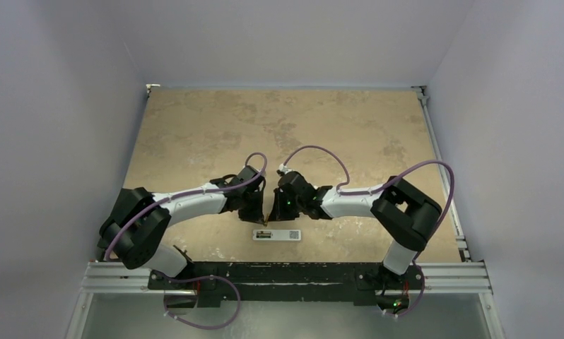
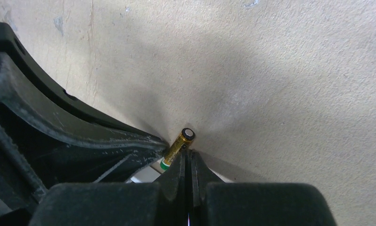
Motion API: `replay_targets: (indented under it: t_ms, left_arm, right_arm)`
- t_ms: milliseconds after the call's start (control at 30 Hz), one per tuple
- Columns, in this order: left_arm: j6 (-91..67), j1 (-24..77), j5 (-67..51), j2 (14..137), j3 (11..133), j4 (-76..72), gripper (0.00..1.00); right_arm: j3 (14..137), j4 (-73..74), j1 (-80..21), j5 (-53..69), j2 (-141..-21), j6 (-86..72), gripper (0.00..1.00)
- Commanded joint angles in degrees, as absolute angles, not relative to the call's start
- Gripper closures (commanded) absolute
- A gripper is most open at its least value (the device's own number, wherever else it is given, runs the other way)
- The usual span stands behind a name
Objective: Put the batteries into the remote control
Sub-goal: Adjust the battery at the center of the board.
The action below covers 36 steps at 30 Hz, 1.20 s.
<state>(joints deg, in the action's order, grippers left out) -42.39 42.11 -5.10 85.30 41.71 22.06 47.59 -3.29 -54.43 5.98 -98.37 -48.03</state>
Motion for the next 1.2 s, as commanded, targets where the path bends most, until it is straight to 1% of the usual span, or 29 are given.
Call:
replay_targets:
  t_ms: [0,433,733,933,1167]
  left_arm:
    - [-42.22,42.17,-8.69,86.43,39.93,19.1,1.0]
    - [-44.39,42.46,-10.46,86.95,39.81,16.17,1.0]
    - [-43.63,42.4,-8.27,85.34,40.61,18.98,1.0]
    - [-43.16,42.41,-6.99,82.85,41.0,21.63,1.0]
    - [-43.38,42.28,-4.4,78.11,42.48,26.63,1.0]
  right_arm:
    - [49.99,-3.4,-54.76,5.45,-99.47,-48.45,1.0]
    - [52.52,0.57,-54.76,2.49,-99.06,-46.5,1.0]
    - [52.95,4.21,-54.76,-0.88,-95.6,-43.0,0.99]
    - [52.9,3.96,-54.75,-0.76,-93.36,-41.08,0.91]
    - [54.01,4.74,-54.76,-0.16,-92.69,-34.88,0.77]
